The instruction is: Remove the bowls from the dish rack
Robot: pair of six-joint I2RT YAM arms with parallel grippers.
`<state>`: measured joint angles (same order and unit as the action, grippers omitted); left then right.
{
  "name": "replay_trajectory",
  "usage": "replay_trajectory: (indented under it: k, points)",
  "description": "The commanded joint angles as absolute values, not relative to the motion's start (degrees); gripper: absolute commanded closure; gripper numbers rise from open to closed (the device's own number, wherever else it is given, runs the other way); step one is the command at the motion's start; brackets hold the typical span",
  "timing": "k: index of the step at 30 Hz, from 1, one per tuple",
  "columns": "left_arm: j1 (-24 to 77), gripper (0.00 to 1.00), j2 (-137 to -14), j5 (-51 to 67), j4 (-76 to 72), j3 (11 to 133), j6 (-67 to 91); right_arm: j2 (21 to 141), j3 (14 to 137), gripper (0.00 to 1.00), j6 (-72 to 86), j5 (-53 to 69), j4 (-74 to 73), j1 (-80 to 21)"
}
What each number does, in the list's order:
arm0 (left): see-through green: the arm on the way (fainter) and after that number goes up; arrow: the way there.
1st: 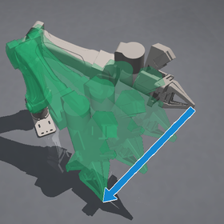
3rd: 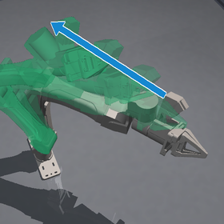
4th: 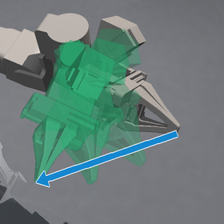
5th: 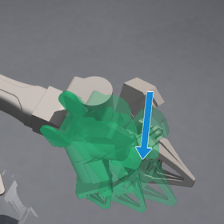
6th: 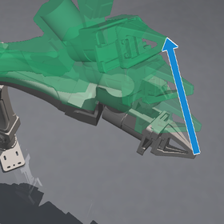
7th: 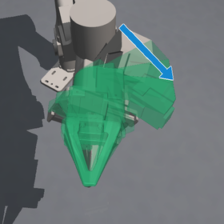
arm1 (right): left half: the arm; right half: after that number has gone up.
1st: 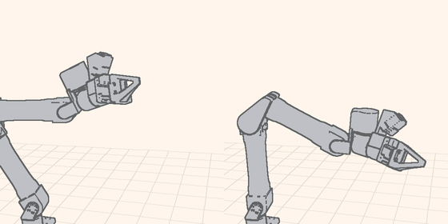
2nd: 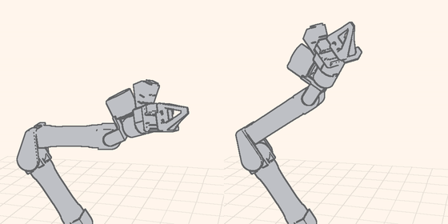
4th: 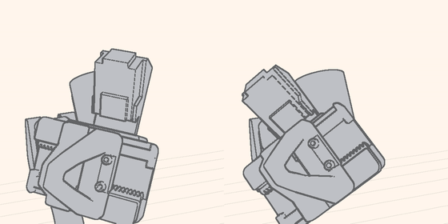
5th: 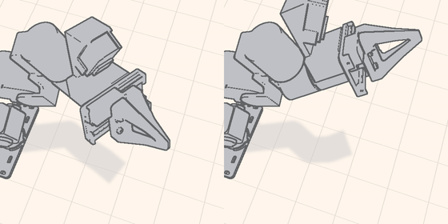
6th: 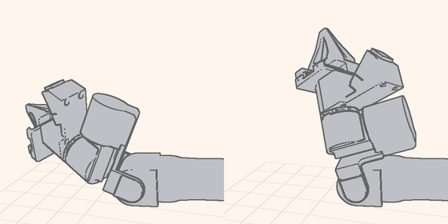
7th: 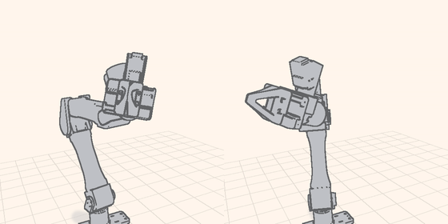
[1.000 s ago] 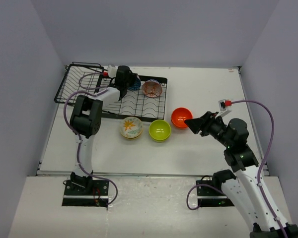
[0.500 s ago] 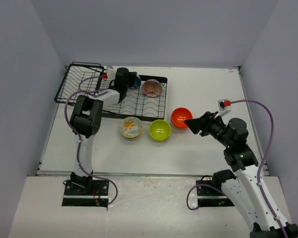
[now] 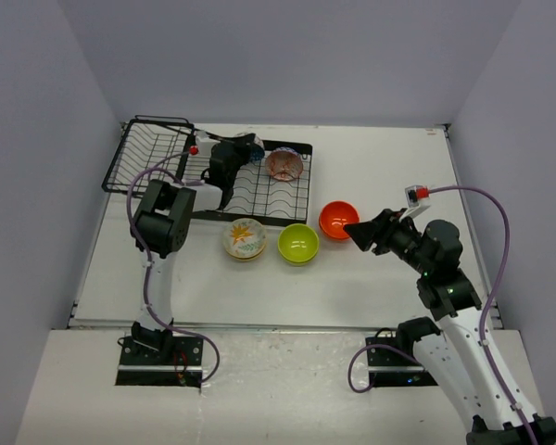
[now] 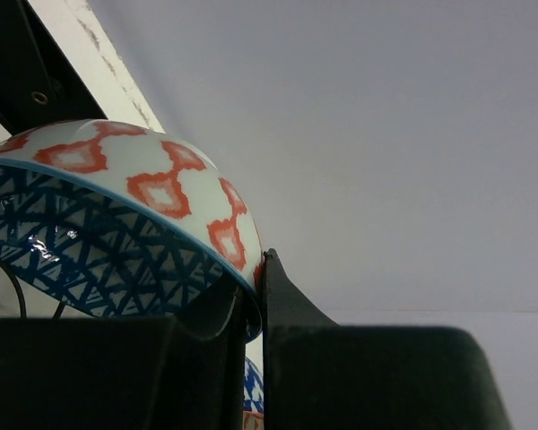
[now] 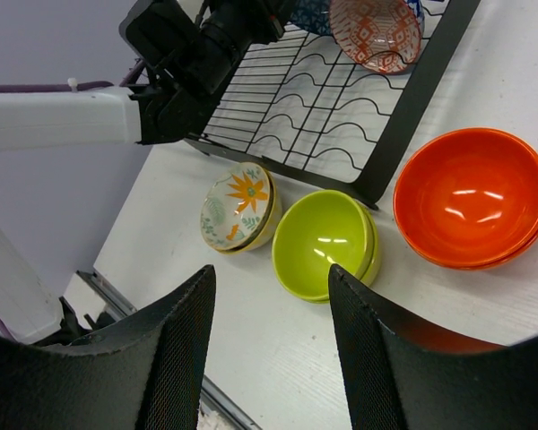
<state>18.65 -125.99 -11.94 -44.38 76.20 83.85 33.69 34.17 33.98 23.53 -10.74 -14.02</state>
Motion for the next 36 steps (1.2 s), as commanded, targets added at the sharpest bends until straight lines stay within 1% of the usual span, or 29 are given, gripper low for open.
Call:
replay_trajectory:
  k: [1,5,14,17,18,19,20,21,22,23,24,25,26,27,28,29,31,32,34,35,36]
  points:
    - [18.37,1.0,-125.86,-10.46,-62.57,76.82,84.64,33.66,36.74,0.46,32.43,24.34,-10.28,-13.89]
    - [18.89,1.0,-124.64,-10.63,-66.52,75.41,81.05,33.75,36.83,0.46,32.17,24.52,-10.28,-13.89]
    - [20.21,1.0,-116.65,-11.08,-64.95,73.13,68.22,33.93,37.0,0.46,31.99,24.61,-10.11,-13.89]
    - [21.44,1.0,-112.25,-6.61,-61.64,74.17,56.73,32.88,37.53,0.45,32.08,22.51,-10.98,-13.89]
    - [22.14,1.0,-110.93,-1.11,-59.7,75.05,52.34,32.18,37.7,0.44,32.25,21.37,-11.07,-13.89]
    - [23.02,1.0,-107.7,1.82,-57.07,75.93,42.72,31.38,38.58,0.41,32.6,20.05,-11.77,-13.89]
    - [25.55,1.0,-105.84,4.19,-49.91,77.24,37.58,29.55,39.28,0.4,32.78,18.56,-12.47,-13.8]
    - [27.06,1.0,-104.25,10.05,-46.27,77.6,32.83,28.75,40.07,0.39,32.87,15.41,-13.0,-13.89]
    - [28.55,1.0,-100.67,12.72,-39.18,77.52,22.6,28.04,42.43,0.39,32.87,13.21,-15.44,-13.89]
    - [32.65,1.0,-98.55,14.22,-35.81,75.78,16.58,27.78,44.02,0.38,32.87,11.01,-17.12,-13.89]
    - [35.57,1.0,-96.61,13.28,-31.68,74.63,10.0,27.69,45.77,0.38,32.35,8.9,-18.44,-13.89]
    - [38.81,1.0,-93.11,8.49,-22.85,73.4,-4.25,28.03,49.36,0.37,32.0,5.14,-21.5,-13.89]
    - [45.9,1.0,-91.68,3.39,-19.81,72.26,-10.66,28.47,51.13,0.32,31.47,3.97,-22.66,-13.89]
    - [49.19,1.0,-90.71,-4.66,-17.25,69.2,-18.99,30.3,52.98,0.31,29.9,3.26,-24.5,-13.8]
    - [51.83,1.0,-88.88,-7.18,-12.35,67.78,-21.59,31.71,57.09,0.26,28.75,3.6,-25.65,-13.8]
    - [56.38,1.0,-87.9,-9.99,-9.96,66.55,-23.54,33.64,59.83,0.23,27.17,4.39,-27.58,-13.8]
    - [59.93,1.0,-84.57,-12.56,-5.48,62.5,-24.52,40.47,68.94,0.22,24.0,4.66,-35.37,-13.8]
    - [62.73,1.0,-83.25,-8.65,-3.45,60.49,-26.7,42.26,70.91,0.22,22.34,5.44,-38.46,-13.8]
    - [67.38,1.0,-79.13,-5.64,-0.19,58.29,-28.38,47.34,76.17,0.22,21.27,7.29,-42.17,-13.89]
    - [69.24,1.0,-77.8,-4.84,-0.09,57.23,-30.04,49.03,77.33,0.22,20.05,11.04,-44.1,-13.97]
    - [71.0,1.0,-75.17,-3.96,-0.09,54.52,-33.89,50.26,77.78,0.25,19.78,12.99,-45.77,-14.15]
